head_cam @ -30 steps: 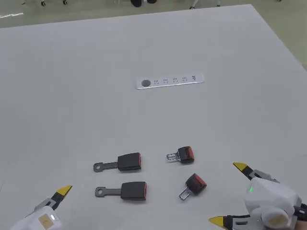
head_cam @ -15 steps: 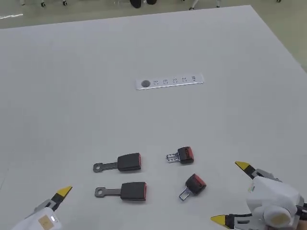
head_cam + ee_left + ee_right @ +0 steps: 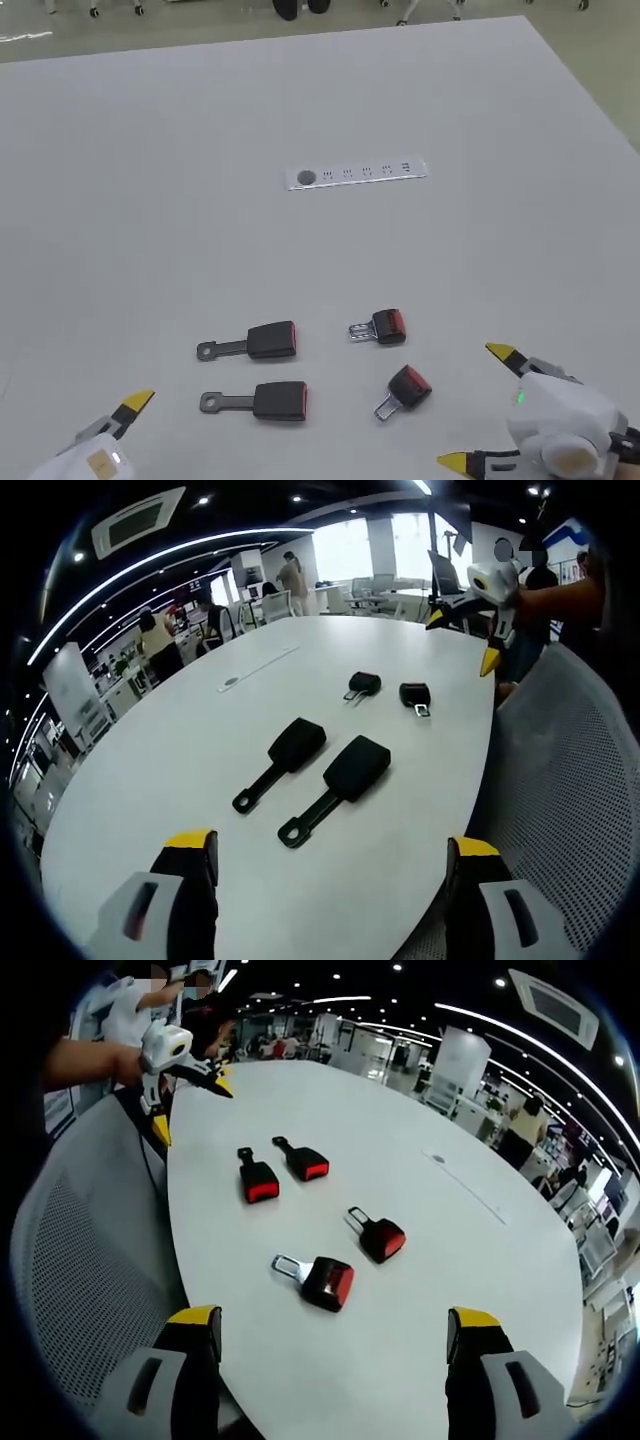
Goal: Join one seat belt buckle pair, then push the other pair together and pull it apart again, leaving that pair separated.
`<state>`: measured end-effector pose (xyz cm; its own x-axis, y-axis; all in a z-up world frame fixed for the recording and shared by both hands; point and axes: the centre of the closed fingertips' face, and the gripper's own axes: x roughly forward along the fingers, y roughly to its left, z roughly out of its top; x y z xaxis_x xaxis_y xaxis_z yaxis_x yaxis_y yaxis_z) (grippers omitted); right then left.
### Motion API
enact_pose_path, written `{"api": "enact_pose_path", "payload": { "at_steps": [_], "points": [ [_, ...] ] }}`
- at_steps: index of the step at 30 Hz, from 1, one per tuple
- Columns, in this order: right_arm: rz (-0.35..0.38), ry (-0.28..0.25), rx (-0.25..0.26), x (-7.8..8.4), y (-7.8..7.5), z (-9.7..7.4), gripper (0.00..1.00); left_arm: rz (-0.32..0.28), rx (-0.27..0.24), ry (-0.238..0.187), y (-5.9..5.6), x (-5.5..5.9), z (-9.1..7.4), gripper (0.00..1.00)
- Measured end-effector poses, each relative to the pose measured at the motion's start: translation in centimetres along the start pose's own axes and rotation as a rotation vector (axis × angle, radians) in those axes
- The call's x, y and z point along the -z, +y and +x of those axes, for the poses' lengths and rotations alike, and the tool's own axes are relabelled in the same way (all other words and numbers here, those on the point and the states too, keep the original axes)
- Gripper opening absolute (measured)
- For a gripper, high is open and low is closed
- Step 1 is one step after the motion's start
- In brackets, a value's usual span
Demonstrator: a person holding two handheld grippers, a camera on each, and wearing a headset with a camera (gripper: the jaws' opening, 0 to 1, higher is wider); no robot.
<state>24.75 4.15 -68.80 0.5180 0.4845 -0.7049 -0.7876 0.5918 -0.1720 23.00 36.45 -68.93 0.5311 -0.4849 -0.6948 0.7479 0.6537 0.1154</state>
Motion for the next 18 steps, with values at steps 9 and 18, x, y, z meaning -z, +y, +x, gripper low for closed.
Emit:
{"api": "enact_pose_path", "payload": {
  "at_steps": [9, 18],
  "points": [
    [0.018, -0.004, -0.014, -0.27, 0.42, -0.06, 0.94, -0.004, -0.002, 0.004, 0.09, 0.12, 0.03, 0.98],
    [0.003, -0.003, 0.008, -0.35, 0.08, -0.30, 0.95, -0.018, -0.009, 0.004, 0.29, 0.06, -0.10, 0.98]
  ]
}}
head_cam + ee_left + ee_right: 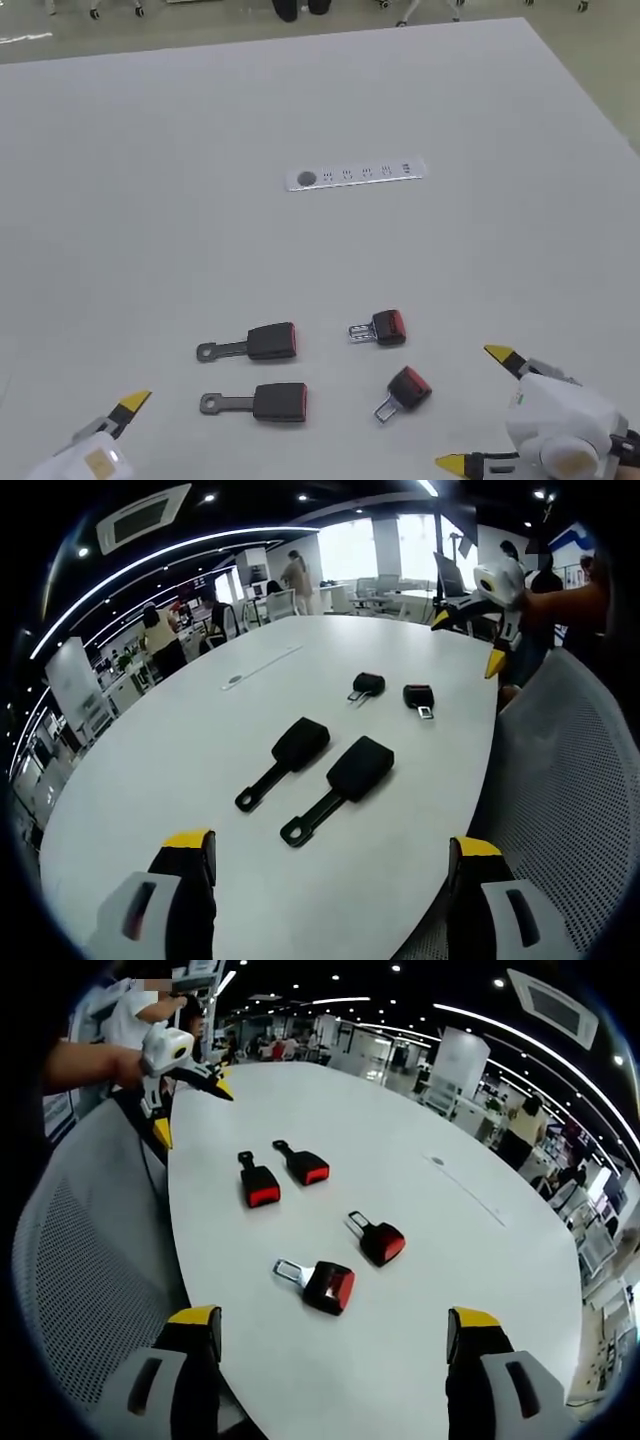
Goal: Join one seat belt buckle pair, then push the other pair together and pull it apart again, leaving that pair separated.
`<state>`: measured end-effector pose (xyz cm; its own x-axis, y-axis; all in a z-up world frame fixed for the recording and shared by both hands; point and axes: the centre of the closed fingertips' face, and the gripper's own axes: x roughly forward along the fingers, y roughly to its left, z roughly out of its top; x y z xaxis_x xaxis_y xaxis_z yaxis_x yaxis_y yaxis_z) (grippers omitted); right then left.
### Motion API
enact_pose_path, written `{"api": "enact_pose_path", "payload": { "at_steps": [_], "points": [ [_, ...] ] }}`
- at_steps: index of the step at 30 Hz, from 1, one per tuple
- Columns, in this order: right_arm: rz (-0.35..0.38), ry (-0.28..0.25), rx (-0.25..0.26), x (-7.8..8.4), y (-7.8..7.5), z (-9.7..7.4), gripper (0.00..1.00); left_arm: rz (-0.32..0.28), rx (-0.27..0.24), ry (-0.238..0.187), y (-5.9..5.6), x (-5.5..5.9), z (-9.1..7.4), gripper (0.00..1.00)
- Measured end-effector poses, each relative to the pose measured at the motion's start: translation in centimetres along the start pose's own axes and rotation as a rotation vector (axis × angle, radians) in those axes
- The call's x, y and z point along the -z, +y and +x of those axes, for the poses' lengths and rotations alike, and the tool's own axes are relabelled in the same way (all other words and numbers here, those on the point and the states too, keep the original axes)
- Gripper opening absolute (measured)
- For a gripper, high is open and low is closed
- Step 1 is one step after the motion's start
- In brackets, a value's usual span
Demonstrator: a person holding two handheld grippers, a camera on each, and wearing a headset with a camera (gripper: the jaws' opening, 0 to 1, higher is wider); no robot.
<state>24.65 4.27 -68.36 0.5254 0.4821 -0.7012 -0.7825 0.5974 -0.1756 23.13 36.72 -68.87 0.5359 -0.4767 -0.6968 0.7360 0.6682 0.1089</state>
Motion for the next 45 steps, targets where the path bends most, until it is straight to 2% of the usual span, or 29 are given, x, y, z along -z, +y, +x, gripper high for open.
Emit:
{"api": "enact_pose_path", "payload": {
  "at_steps": [8, 12, 19, 25, 34, 40, 45],
  "points": [
    [0.000, 0.017, -0.001, 0.5, 0.0, -0.2, 0.92, -0.028, -0.013, -0.006, 0.3, -0.1, -0.1, 0.98],
    [-0.002, 0.013, -0.001, 0.5, -0.2, -0.3, 0.92, -0.034, -0.005, -0.009, 0.1, -0.1, 0.0, 0.97],
    [-0.027, 0.017, -0.017, 0.4, -0.1, -0.2, 0.87, 0.025, 0.030, 0.015, -0.7, 0.1, 0.3, 0.95],
    [-0.066, 0.015, -0.027, 0.1, 0.0, -0.2, 0.85, 0.055, 0.040, 0.008, -0.7, -0.5, 0.4, 0.91],
    [-0.172, 0.016, -0.060, -0.2, 0.3, 0.3, 0.77, 0.117, 0.070, 0.012, -1.0, -1.1, 1.3, 0.84],
    [-0.213, 0.018, -0.088, -0.6, 0.4, 0.7, 0.73, 0.135, 0.094, 0.010, -1.2, -1.3, 2.0, 0.80],
    [-0.253, 0.023, -0.111, -0.7, 0.5, 1.3, 0.69, 0.178, 0.111, 0.026, -1.3, -1.4, 2.7, 0.77]
  ]
}}
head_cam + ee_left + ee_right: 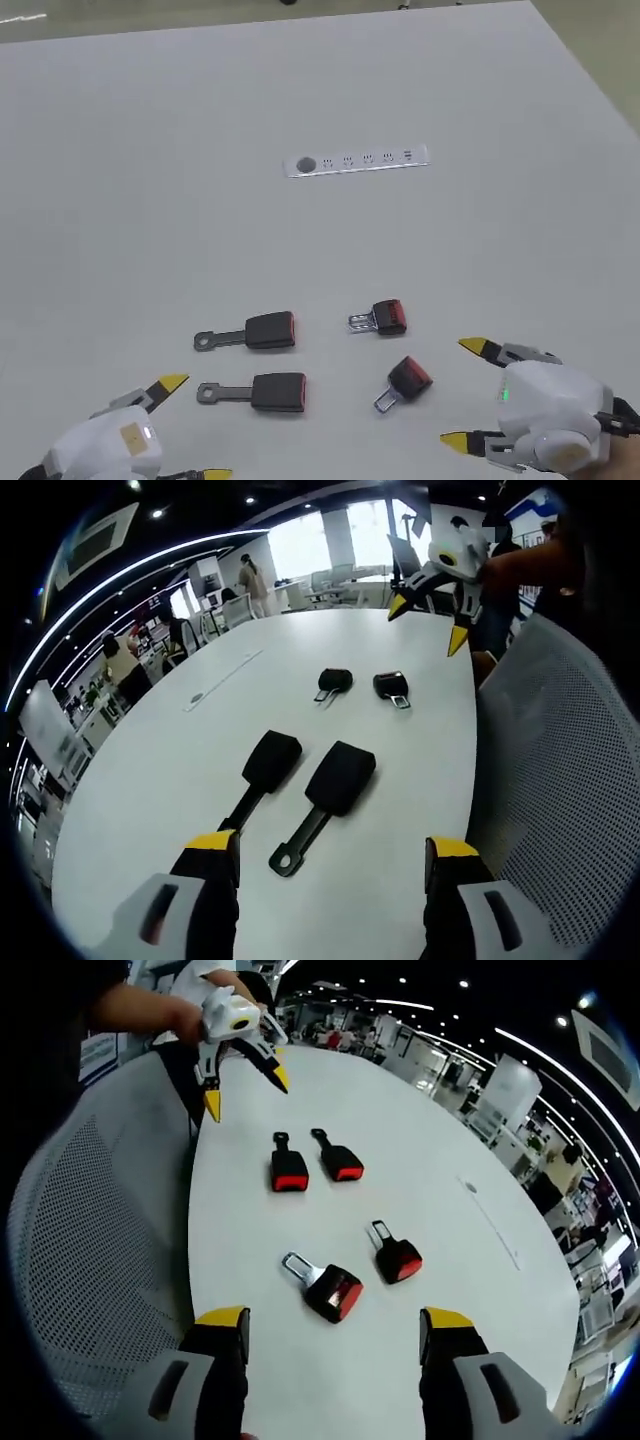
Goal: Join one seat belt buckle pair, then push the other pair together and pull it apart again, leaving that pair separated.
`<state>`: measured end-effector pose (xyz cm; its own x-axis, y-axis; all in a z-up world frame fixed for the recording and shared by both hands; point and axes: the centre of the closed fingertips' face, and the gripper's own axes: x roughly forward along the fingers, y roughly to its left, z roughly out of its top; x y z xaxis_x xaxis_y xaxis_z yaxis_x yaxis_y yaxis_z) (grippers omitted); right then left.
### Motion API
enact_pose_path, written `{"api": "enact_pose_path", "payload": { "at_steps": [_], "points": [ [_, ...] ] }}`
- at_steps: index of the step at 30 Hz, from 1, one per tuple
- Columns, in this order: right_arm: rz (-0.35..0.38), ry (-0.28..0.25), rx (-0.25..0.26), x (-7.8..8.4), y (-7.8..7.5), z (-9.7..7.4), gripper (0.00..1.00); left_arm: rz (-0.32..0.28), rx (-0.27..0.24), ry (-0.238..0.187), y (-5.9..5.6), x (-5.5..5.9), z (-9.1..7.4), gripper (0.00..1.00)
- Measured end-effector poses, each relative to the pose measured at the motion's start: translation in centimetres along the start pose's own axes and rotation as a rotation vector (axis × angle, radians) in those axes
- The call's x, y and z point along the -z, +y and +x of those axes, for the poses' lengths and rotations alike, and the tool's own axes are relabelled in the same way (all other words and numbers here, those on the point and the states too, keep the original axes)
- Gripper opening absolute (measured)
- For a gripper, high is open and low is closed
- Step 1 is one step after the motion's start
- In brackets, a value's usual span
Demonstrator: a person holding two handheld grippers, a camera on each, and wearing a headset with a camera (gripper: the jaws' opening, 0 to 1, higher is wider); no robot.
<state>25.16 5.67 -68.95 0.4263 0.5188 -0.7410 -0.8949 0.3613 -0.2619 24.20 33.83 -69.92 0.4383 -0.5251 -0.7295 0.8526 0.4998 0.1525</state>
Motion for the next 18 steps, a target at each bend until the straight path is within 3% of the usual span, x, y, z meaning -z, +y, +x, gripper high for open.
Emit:
{"api": "enact_pose_path", "payload": {
  "at_steps": [9, 18],
  "points": [
    [-0.086, 0.042, -0.048, 0.2, 0.3, 1.2, 0.63, 0.058, 0.025, 0.023, 0.5, -0.3, 1.6, 0.72],
    [-0.131, 0.074, -0.103, 0.7, 1.0, 2.2, 0.54, 0.100, 0.069, 0.050, -0.2, -0.3, 3.5, 0.67]
  ]
}}
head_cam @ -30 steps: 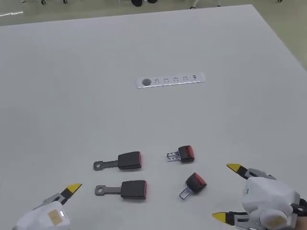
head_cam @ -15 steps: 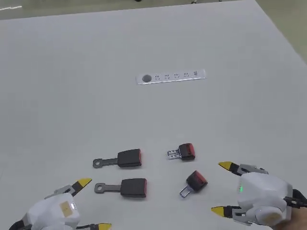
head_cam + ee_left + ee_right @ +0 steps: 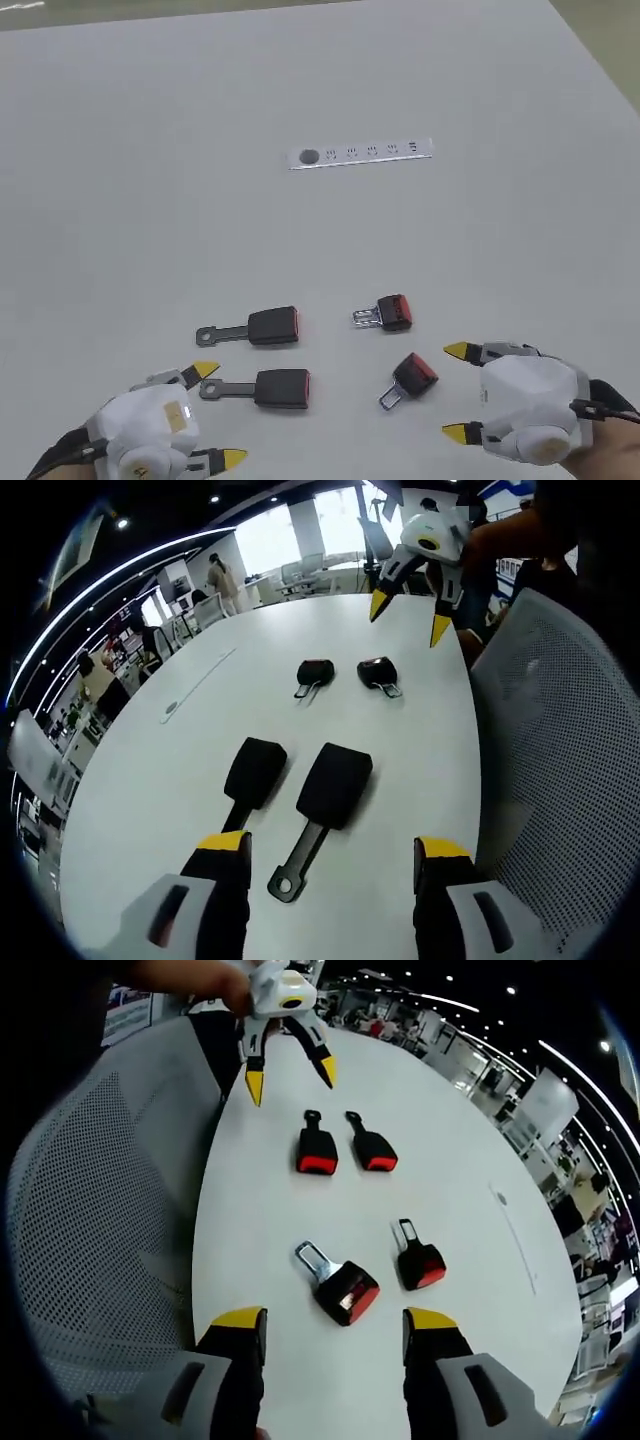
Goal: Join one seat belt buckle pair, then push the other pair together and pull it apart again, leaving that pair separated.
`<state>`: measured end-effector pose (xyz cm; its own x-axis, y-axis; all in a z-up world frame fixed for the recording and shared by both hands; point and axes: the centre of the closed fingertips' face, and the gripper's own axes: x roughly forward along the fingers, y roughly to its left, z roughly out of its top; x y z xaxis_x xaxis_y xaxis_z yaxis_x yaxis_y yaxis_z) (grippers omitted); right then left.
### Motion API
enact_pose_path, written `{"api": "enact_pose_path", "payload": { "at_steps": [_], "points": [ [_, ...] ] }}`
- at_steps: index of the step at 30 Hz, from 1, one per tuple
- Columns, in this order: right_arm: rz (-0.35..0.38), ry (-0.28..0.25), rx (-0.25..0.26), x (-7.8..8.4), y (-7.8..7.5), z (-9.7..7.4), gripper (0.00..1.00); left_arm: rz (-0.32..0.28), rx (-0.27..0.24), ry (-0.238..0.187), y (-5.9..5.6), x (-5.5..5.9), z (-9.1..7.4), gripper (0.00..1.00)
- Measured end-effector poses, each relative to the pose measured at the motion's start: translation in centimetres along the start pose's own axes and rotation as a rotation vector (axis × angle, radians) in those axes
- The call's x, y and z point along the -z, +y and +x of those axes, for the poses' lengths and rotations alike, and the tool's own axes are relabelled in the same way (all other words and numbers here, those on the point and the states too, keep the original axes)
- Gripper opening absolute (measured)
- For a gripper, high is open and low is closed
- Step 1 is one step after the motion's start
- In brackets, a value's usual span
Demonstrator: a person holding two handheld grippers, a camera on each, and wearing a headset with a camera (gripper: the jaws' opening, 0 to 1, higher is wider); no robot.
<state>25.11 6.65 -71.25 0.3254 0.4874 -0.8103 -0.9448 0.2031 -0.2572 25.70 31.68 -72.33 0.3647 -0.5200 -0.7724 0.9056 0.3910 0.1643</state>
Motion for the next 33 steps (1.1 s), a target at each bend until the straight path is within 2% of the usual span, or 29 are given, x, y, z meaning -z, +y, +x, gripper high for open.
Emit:
{"api": "enact_pose_path", "payload": {
  "at_steps": [7, 11, 18, 22, 25, 29, 33],
  "points": [
    [-0.062, 0.025, -0.032, 0.1, 0.2, 1.0, 0.49, 0.065, 0.037, 0.034, -0.5, -0.3, 1.1, 0.64],
    [-0.085, 0.023, -0.042, -0.2, 0.0, 1.4, 0.48, 0.081, 0.049, 0.041, -0.4, -0.8, 1.5, 0.56],
    [-0.145, 0.029, -0.073, -0.4, -0.2, 2.4, 0.46, 0.105, 0.079, 0.055, -0.7, -1.1, 2.6, 0.56],
    [-0.166, 0.037, -0.096, -0.3, -0.2, 2.8, 0.44, 0.111, 0.095, 0.067, -0.9, -1.0, 3.0, 0.53],
    [-0.186, 0.043, -0.117, -0.2, -0.2, 3.3, 0.44, 0.116, 0.106, 0.072, -0.7, -0.9, 3.3, 0.52],
    [-0.217, 0.036, -0.145, -0.3, -0.1, 3.8, 0.42, 0.134, 0.112, 0.076, -0.4, -1.4, 3.5, 0.51],
    [-0.219, 0.027, -0.176, -0.4, -0.2, 4.3, 0.42, 0.141, 0.118, 0.075, 0.2, -1.4, 4.1, 0.50]
  ]
}}
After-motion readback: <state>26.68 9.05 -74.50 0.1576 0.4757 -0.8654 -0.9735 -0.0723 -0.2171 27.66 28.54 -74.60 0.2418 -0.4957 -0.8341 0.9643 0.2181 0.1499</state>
